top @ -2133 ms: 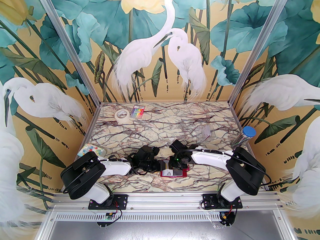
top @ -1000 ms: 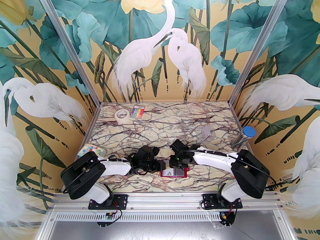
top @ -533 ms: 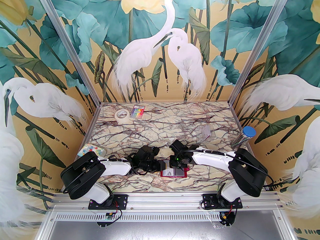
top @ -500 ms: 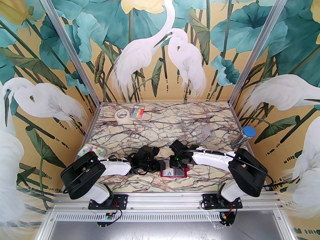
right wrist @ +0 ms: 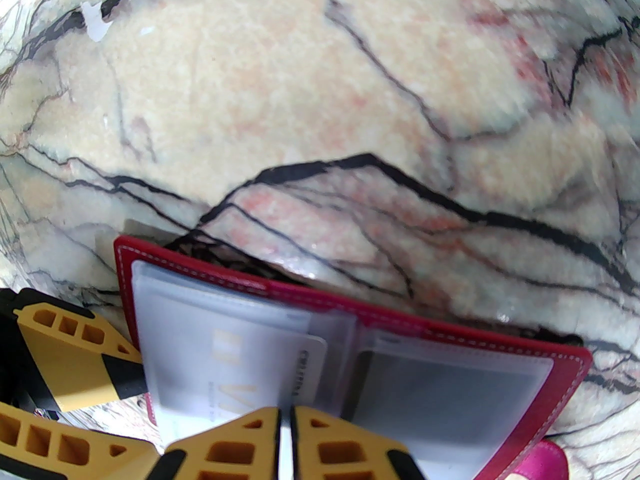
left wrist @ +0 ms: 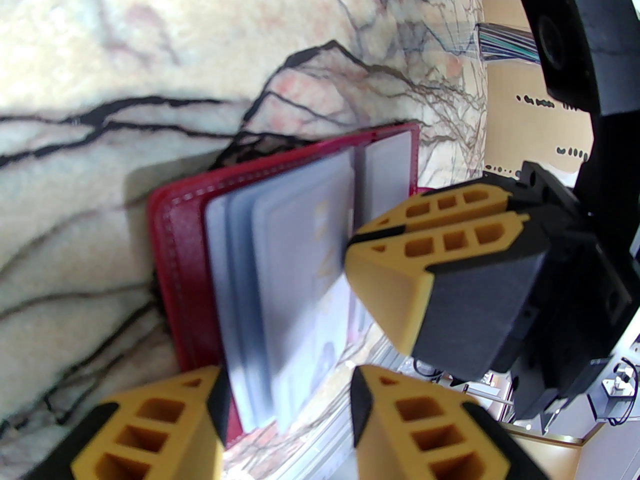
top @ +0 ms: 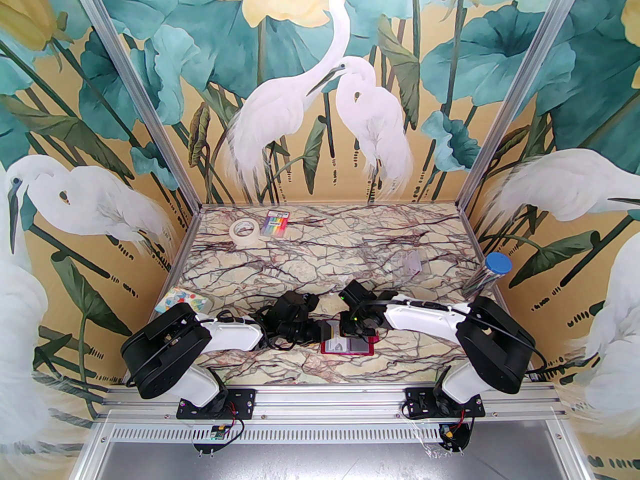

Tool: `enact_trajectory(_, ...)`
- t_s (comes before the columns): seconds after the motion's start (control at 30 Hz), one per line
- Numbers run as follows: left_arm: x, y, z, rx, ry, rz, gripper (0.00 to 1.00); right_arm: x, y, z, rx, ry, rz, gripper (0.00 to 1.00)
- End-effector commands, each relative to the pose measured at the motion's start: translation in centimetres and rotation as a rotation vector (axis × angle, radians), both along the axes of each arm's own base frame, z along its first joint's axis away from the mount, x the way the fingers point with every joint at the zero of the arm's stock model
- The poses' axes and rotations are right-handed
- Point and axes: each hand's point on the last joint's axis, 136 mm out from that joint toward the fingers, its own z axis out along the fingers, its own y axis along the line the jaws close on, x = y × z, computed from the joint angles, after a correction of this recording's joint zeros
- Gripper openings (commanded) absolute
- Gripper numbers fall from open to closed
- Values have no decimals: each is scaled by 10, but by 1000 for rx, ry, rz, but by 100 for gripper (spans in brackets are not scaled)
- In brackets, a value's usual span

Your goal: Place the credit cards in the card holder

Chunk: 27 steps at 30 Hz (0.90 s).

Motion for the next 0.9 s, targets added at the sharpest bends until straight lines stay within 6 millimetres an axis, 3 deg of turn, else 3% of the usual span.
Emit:
enact_trajectory(0.0, -6, 16, -33, 122, 20, 16, 46, -7, -4, -5, -11, 17, 2, 12)
enact_trajectory(0.43, -6, 15, -30, 114, 17, 12, 46, -9, -6, -16, -20, 31, 2, 12)
enact_trajectory(0.87, -1, 12, -6, 86, -46, 3, 47, -10, -4, -14, 0, 28, -1, 12)
